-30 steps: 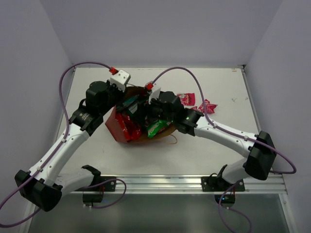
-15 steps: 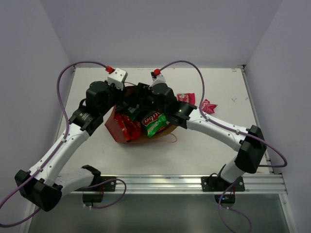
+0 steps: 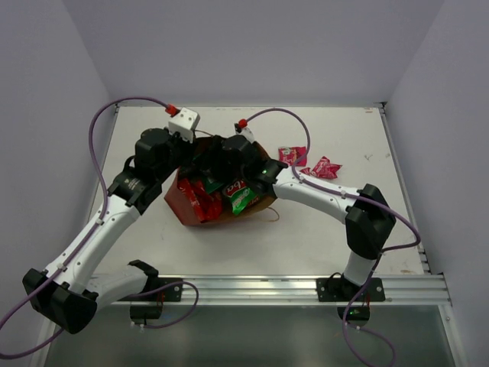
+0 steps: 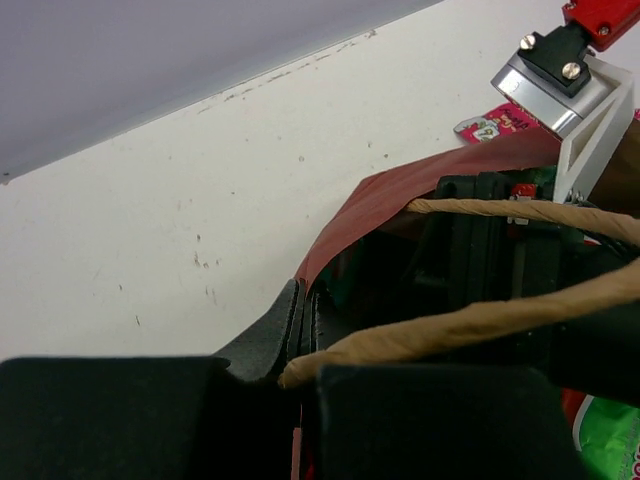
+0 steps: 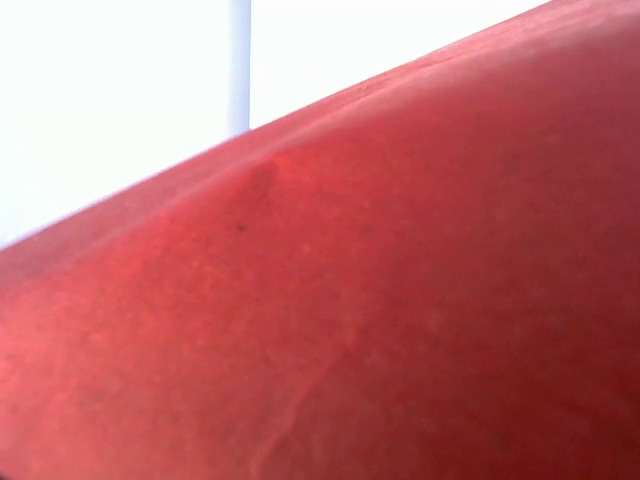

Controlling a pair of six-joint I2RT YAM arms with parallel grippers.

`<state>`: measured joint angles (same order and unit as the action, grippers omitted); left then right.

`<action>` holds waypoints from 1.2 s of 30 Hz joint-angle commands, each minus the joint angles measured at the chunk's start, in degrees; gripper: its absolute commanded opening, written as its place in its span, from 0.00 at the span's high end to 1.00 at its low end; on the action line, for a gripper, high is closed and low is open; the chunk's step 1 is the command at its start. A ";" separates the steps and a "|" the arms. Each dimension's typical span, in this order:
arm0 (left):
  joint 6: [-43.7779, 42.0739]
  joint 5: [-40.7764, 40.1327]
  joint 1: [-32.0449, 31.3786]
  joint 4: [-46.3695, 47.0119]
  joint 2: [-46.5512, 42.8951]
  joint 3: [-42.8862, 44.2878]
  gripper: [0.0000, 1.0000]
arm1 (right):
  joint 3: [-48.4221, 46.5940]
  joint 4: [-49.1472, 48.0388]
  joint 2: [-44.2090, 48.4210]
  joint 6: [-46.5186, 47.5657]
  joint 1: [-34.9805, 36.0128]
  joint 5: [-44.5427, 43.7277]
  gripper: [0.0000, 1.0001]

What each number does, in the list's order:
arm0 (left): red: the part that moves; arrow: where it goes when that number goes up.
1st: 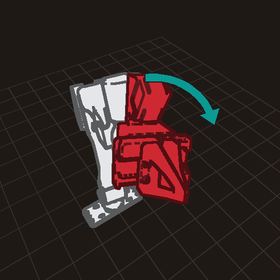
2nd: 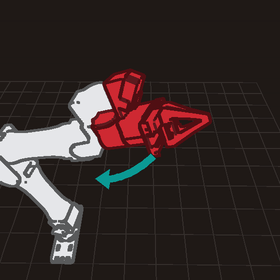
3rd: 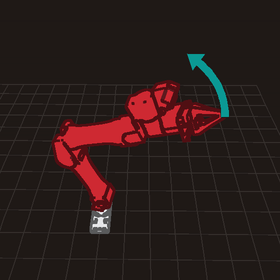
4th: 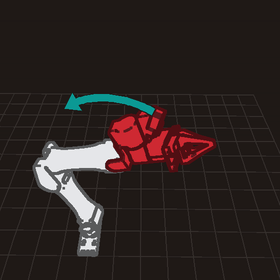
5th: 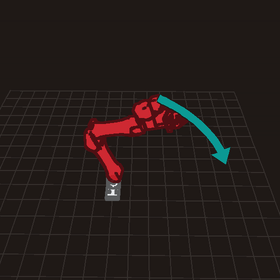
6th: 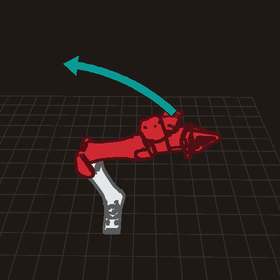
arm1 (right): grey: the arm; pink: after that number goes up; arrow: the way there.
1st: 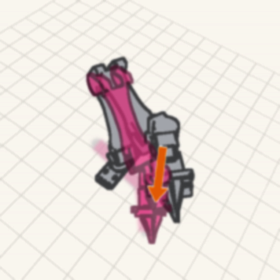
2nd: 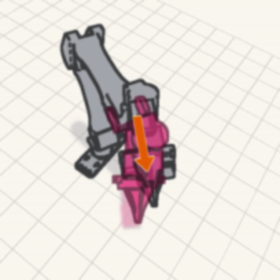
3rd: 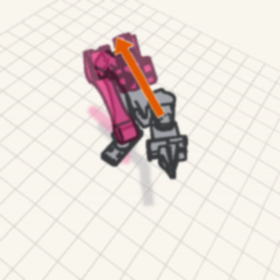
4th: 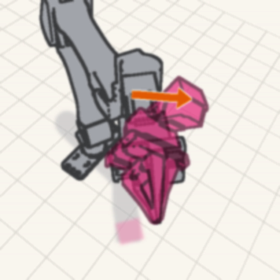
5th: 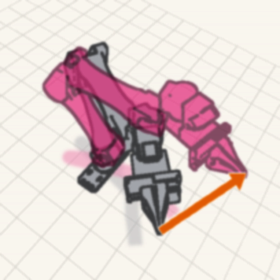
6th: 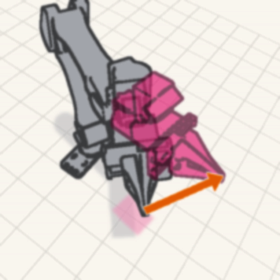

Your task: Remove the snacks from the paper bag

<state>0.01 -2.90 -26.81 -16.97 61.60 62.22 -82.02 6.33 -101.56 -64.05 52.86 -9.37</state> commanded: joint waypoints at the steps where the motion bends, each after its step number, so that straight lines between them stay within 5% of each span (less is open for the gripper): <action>1: 0.87 2.36 -0.09 3.96 -3.51 1.77 1.00 | -2.09 -0.87 -1.18 -5.81 -1.09 -2.23 0.28; 10: 0.25 3.16 -0.09 2.74 -5.35 0.10 1.00 | 4.76 -10.89 3.29 -9.43 -2.15 -3.46 0.24; 21: 0.43 4.57 -0.09 2.64 -5.70 0.10 1.00 | 0.72 -8.00 -1.44 -10.74 -2.41 -2.24 0.29; 31: 0.78 5.80 -0.09 3.96 -5.35 -0.96 1.00 | -0.42 -10.99 -3.56 -8.72 -2.59 2.86 0.59; 36: 0.52 3.96 -0.09 4.23 -6.23 -1.31 1.00 | 0.54 -11.95 -3.12 -8.20 -2.59 4.97 0.90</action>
<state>-0.10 -0.10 -26.50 -18.13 58.52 60.10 -80.88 -4.51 -103.85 -71.02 51.59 -4.97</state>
